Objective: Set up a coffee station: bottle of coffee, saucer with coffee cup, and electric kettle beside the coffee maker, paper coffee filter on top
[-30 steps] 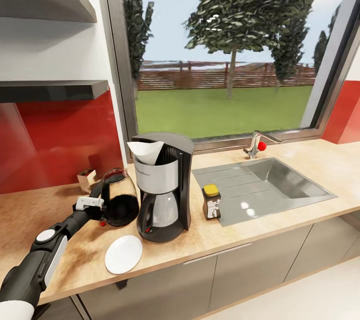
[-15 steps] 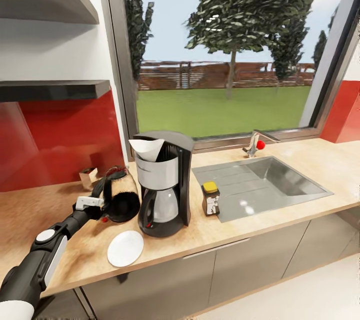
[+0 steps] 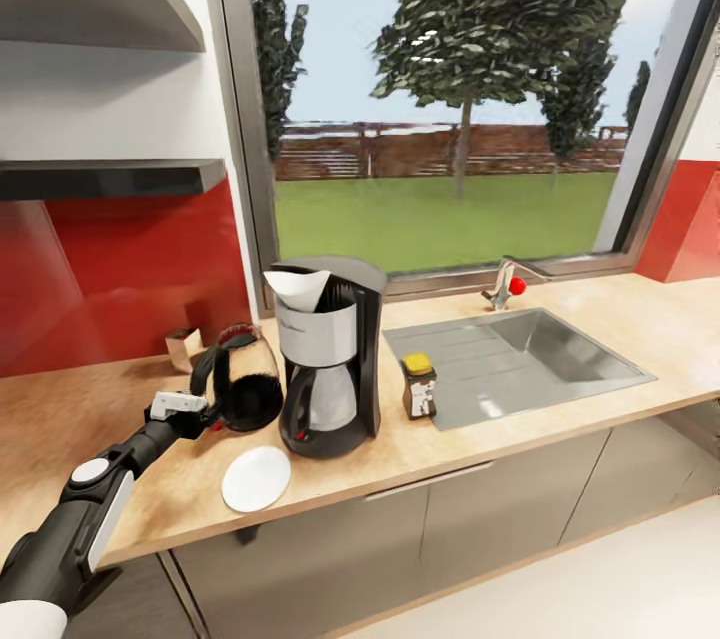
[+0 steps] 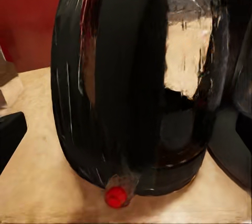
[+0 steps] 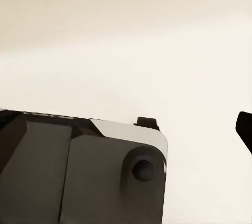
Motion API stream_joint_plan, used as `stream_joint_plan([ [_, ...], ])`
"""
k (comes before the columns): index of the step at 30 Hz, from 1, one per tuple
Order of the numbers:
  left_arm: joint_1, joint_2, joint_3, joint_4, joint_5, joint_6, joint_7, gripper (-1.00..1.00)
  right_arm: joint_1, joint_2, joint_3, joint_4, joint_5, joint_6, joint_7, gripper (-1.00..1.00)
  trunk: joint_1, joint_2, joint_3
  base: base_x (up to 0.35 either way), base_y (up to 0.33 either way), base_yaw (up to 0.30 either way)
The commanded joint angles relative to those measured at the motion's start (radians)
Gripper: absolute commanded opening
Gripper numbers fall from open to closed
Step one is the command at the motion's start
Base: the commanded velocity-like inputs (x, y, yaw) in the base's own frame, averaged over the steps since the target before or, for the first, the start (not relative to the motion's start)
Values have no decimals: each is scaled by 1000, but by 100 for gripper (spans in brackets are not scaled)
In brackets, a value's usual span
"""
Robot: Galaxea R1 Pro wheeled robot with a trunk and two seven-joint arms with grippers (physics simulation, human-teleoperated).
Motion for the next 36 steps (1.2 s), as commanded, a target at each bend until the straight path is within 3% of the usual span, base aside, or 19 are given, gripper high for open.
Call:
stream_joint_plan([
  [1,-1,0,3,-1,4,9,-7,100,-1,0,9,1,-10,-4,-2,100,0,-2,-2,-309,0,0],
  [10,0,2,3,-1,4,8,-7,100,-1,0,9,2,-10,-4,-2,100,0,-2,-2,-251,0,0],
  [21,7,9,16,40,10,-3,-6,100,-1,0,9,2,-10,-4,-2,100,0,-2,-2,-33,0,0],
  [22,18,9,27,43,11,-15,-6,100,-1,0,9,2,-10,-4,-2,100,0,-2,-2,-2,0,0],
  [23,63,7,73,47,16,-78,-10,100,-1,0,9,2,-10,-4,-2,100,0,-2,-2,0,0,0],
  [25,103,4,117,49,19,-142,-13,100,-1,0,9,2,-10,-4,-2,100,0,-2,-2,0,0,0],
  [29,189,0,172,45,25,-223,-17,100,-1,0,10,2,-10,-4,-2,100,0,-2,-2,0,0,0],
  [30,209,-1,184,45,31,-243,-18,100,-1,0,10,1,-10,-4,-2,100,0,-2,-2,0,0,0],
  [31,254,-3,204,47,66,-299,-20,100,-1,0,10,1,-10,-4,-2,100,0,-2,-2,0,0,0],
  [36,303,-5,213,39,107,-335,-21,100,-1,0,10,1,-10,-4,-2,100,0,-2,-2,0,0,0],
])
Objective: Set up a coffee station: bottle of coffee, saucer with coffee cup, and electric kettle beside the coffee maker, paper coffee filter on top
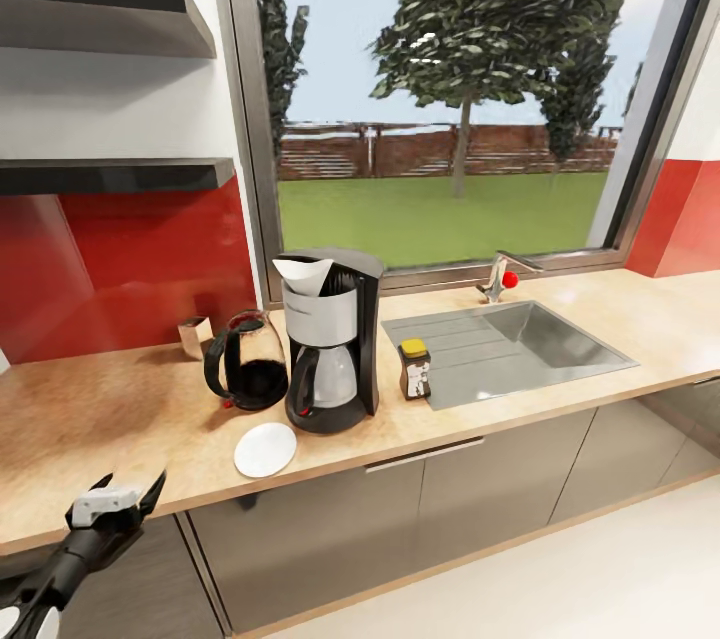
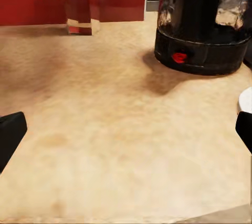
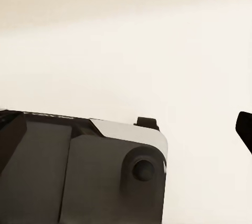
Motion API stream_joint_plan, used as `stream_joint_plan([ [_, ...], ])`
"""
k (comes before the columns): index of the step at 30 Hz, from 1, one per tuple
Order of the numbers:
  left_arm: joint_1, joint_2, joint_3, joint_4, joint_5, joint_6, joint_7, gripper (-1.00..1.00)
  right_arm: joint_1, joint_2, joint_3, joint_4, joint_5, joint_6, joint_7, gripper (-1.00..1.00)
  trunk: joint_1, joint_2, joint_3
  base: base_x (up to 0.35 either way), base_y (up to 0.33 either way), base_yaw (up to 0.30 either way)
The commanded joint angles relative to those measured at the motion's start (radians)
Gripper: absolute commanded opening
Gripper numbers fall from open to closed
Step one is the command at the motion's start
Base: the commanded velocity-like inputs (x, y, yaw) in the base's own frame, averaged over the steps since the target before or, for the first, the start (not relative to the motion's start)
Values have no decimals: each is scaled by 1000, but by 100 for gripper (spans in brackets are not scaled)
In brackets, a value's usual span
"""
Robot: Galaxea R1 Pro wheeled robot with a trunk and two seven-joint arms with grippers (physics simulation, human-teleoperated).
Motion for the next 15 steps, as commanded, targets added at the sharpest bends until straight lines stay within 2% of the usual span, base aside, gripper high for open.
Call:
stream_joint_plan([
  [1,3,0,2,0,11,-1,-9,100,-1,0,8,1,-10,-4,-2,100,1,-2,-2,0,0,0],
  [6,34,-1,3,4,53,-27,-9,100,-1,0,8,1,-10,-4,-2,100,1,-2,-2,0,0,0],
  [12,113,-2,3,9,149,-107,-9,100,-1,0,8,1,-10,-4,-2,100,1,-2,-2,0,0,0],
  [15,159,-6,3,12,198,-127,-9,100,-1,0,8,1,-10,-4,-2,100,1,-2,-2,0,0,0],
])
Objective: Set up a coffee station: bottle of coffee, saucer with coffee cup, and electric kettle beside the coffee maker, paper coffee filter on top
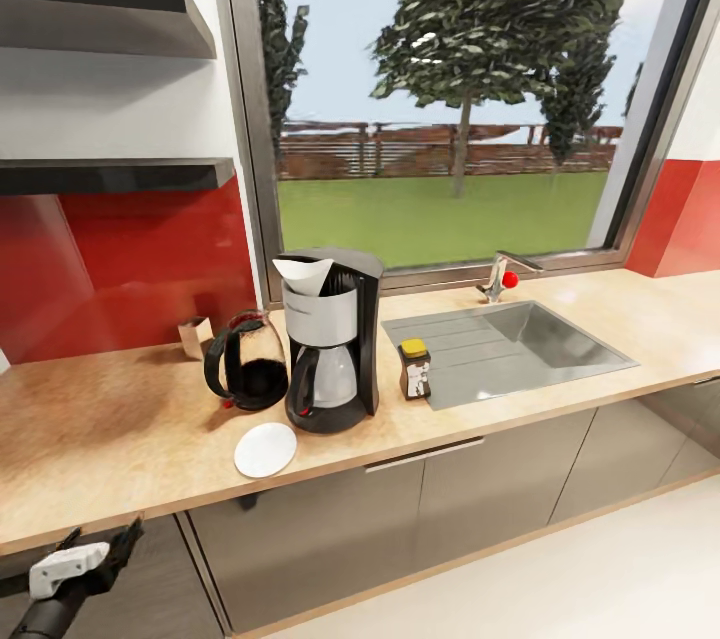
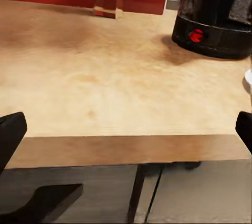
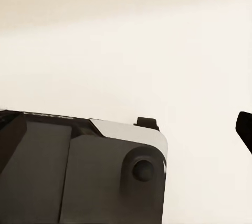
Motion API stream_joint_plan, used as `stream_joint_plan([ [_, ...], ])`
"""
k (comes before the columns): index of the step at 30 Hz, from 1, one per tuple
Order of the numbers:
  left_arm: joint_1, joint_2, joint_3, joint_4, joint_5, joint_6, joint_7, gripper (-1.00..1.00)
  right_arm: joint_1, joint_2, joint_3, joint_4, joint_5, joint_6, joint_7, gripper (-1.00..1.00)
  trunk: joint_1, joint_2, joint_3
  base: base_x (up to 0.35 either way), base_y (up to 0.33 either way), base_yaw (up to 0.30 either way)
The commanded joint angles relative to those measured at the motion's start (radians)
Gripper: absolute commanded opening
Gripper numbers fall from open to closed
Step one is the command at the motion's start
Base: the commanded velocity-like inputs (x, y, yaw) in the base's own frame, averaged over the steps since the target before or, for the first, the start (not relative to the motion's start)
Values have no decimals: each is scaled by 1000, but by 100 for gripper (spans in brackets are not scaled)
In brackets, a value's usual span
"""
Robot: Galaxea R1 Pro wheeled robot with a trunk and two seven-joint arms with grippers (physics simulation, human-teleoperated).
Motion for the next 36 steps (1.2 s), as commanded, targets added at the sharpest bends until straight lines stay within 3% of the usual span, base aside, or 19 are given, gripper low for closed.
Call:
stream_joint_plan([
  [1,22,-1,1,2,30,-3,-9,100,-1,0,9,1,-10,-4,-2,100,1,-2,-2,0,0,0],
  [2,104,-1,3,9,69,-11,-11,100,-1,1,10,2,-10,-4,-1,100,1,-2,-2,0,0,0],
  [7,159,-2,3,49,96,-27,-13,100,-1,1,10,2,-9,-4,-1,100,1,-2,-2,0,0,0],
  [15,223,0,4,175,135,-157,-12,100,-1,2,10,2,-9,-4,-1,100,1,-2,-2,0,0,0],
  [19,232,5,30,387,134,-165,-7,100,-1,2,10,3,-9,-4,-2,100,1,-2,-2,0,0,0],
  [22,232,9,37,477,131,-164,-4,100,-1,2,9,3,-10,-3,-2,100,1,-2,-2,0,0,0],
  [25,227,14,39,660,125,-157,0,100,-1,2,7,3,-12,-1,-3,100,1,-2,-2,0,0,0],
  [31,227,14,27,761,123,-157,0,100,-1,2,7,5,-12,-1,-3,100,1,-2,-2,0,0,0],
  [32,228,14,21,808,67,-153,1,100,-1,2,7,5,-12,1,-3,100,1,-2,-2,0,0,224],
  [34,228,14,21,824,24,-145,1,100,-1,2,7,6,-12,1,-3,100,1,-2,-2,0,0,244],
  [36,227,14,22,837,-48,-128,2,100,-1,2,7,7,-12,1,-3,100,1,-2,-2,0,0,259],
])
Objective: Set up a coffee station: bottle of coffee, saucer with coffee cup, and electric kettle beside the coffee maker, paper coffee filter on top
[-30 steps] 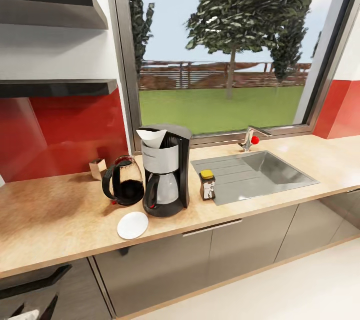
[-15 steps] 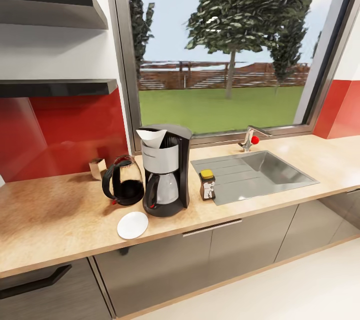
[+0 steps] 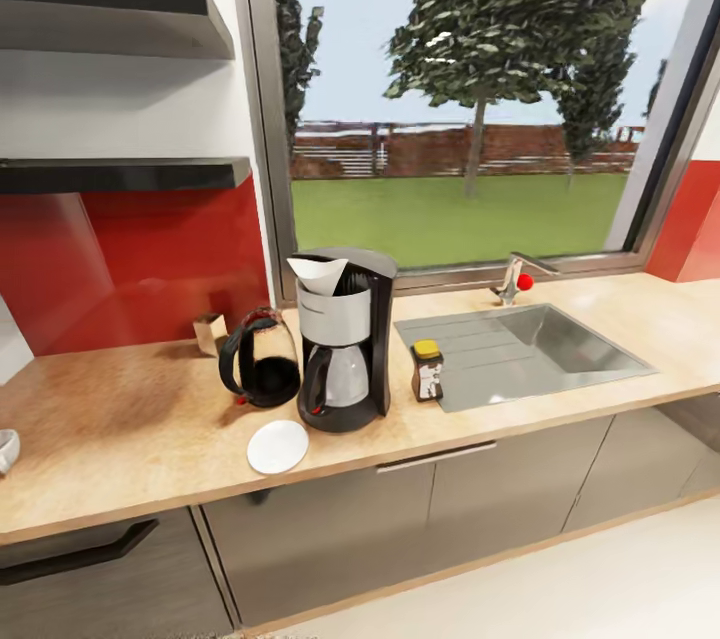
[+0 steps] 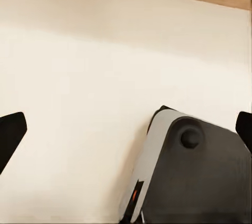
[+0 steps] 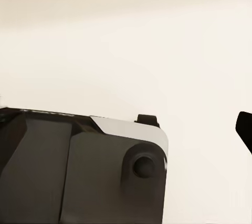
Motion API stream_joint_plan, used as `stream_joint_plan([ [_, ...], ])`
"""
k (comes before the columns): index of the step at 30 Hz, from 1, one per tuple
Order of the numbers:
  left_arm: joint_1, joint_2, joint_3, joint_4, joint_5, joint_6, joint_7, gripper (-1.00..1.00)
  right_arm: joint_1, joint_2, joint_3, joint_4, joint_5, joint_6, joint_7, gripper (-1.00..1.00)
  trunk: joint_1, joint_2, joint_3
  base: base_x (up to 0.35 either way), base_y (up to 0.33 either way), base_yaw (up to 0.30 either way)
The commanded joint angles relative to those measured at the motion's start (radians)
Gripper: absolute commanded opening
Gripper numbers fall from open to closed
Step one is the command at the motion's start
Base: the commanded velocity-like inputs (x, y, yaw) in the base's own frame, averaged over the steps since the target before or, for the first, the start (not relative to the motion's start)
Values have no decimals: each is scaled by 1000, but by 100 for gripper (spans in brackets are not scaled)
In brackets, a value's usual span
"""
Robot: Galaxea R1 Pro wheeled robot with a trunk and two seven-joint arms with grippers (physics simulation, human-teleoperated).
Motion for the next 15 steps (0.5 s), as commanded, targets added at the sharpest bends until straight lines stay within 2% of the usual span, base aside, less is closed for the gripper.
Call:
stream_joint_plan([
  [1,0,0,2,1,-8,9,-9,100,-1,0,9,2,-10,-4,-2,100,1,-2,-2,0,0,265],
  [3,0,0,3,5,-59,43,-2,100,-1,0,9,6,-10,-4,-2,100,1,-2,-2,0,0,268],
  [6,0,0,4,7,-87,99,32,100,-1,1,9,10,-10,-4,-2,100,1,-2,-3,0,0,270],
  [9,-1,0,5,7,-95,147,89,100,-1,1,9,12,-10,-4,-2,100,1,-2,-4,0,0,271],
  [11,-1,0,6,7,-98,192,156,100,-1,2,9,12,-10,-4,-2,100,1,-2,-5,0,0,272],
  [15,-2,-2,6,6,-101,252,239,100,-1,1,9,13,-10,-4,-2,100,1,-2,-7,0,0,272],
])
